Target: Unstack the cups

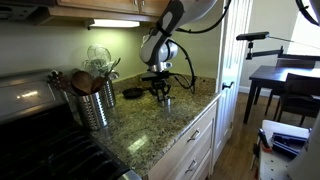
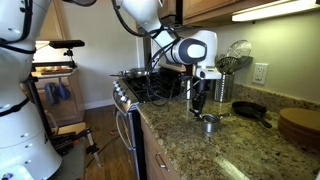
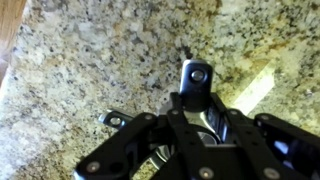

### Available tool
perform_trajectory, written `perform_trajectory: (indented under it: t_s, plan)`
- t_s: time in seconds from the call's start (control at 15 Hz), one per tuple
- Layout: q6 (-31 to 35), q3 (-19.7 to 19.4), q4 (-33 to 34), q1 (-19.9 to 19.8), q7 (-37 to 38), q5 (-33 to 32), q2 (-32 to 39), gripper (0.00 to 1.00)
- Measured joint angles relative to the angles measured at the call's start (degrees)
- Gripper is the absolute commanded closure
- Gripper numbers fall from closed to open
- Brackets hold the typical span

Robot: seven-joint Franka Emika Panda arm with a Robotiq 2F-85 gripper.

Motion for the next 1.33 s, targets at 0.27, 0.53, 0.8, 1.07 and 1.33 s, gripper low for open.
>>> perform_trajectory:
  t_s: [0.27, 0.53, 0.8, 1.07, 1.33]
  plan:
    - [0.0, 0.0, 0.0, 0.1, 0.0, 0.0, -0.4, 0.88]
    - [0.0, 0.2, 0.0, 0.4, 0.0, -0.1, -1.3, 0.88]
    - [0.0, 0.6, 0.0, 0.6, 0.0, -0.2, -1.9, 0.88]
    - [-0.1, 0.7, 0.0, 1.3, 0.0, -0.6, -2.6, 0.88]
    - [-0.1, 0.7, 0.0, 2.3, 0.0, -1.6, -3.6, 0.88]
